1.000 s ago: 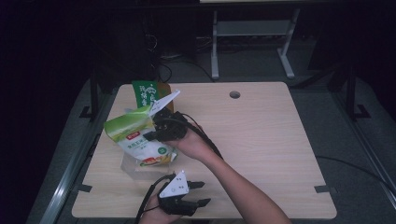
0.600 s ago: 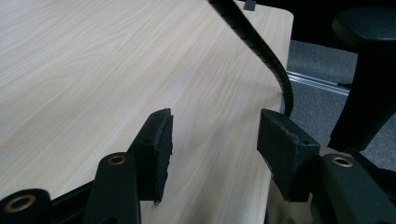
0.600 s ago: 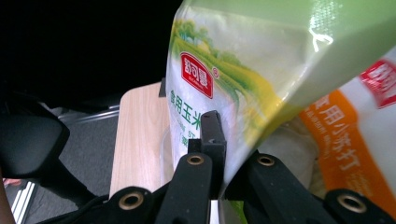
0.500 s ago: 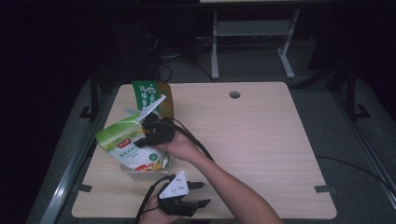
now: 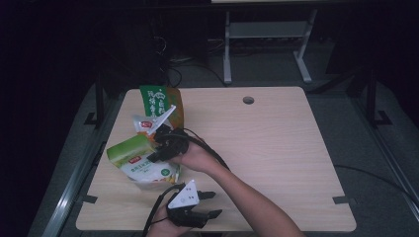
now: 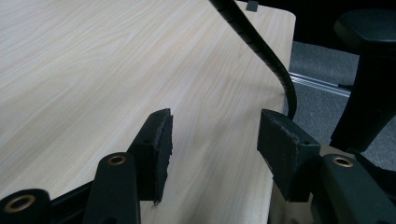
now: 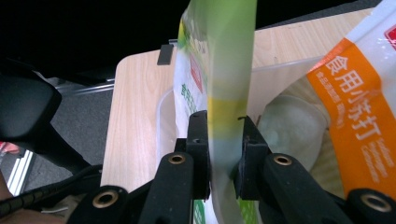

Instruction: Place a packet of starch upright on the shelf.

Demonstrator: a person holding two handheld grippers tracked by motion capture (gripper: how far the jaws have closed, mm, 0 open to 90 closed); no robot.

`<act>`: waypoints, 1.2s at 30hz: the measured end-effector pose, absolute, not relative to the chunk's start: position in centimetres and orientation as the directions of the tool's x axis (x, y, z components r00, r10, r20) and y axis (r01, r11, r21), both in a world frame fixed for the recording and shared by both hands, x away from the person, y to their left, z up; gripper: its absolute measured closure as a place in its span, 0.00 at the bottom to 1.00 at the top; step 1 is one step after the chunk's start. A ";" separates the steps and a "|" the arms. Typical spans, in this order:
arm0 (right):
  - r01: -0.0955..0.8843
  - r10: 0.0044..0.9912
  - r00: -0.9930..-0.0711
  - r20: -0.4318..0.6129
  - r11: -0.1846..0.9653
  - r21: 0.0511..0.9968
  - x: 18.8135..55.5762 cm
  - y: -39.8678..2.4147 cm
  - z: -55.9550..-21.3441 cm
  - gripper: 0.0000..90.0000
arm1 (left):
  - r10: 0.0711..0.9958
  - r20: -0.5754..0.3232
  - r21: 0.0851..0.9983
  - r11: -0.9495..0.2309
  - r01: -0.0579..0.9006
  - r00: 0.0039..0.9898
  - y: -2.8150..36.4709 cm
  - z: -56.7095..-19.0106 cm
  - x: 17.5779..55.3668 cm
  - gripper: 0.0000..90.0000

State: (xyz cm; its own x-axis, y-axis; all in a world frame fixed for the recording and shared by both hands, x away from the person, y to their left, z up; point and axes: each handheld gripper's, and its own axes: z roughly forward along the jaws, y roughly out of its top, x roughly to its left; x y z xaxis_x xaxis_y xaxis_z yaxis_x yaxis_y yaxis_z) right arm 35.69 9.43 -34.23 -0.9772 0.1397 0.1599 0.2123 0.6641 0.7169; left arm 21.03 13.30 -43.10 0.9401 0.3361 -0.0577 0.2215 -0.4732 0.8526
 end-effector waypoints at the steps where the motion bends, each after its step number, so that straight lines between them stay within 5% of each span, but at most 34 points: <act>1: 0.213 0.141 -0.977 0.160 0.665 0.716 35.7 9.3 -34.3 0.88 | 0.339 -0.057 0.853 -0.472 0.222 0.939 13.3 -43.1 21.1 0.50; 9: 0.226 0.148 -0.974 0.172 0.687 0.690 35.6 8.0 -35.9 0.96 | 0.341 -0.071 0.854 -0.465 0.234 0.937 13.2 -43.2 21.0 0.50; 16: 0.274 0.167 -0.961 0.219 0.654 0.706 35.8 6.5 -35.9 0.88 | 0.345 -0.069 0.848 -0.474 0.237 0.936 13.2 -43.3 21.2 0.49; 27: 0.267 0.158 -0.963 0.218 0.662 0.700 35.6 6.2 -36.7 0.99 | 0.367 -0.063 0.840 -0.483 0.248 0.928 13.4 -43.4 21.5 0.46; 36: 0.254 0.151 -0.967 0.205 0.638 0.727 35.4 5.0 -36.0 0.82 | 0.390 -0.063 0.843 -0.472 0.258 0.919 13.7 -43.4 21.8 0.42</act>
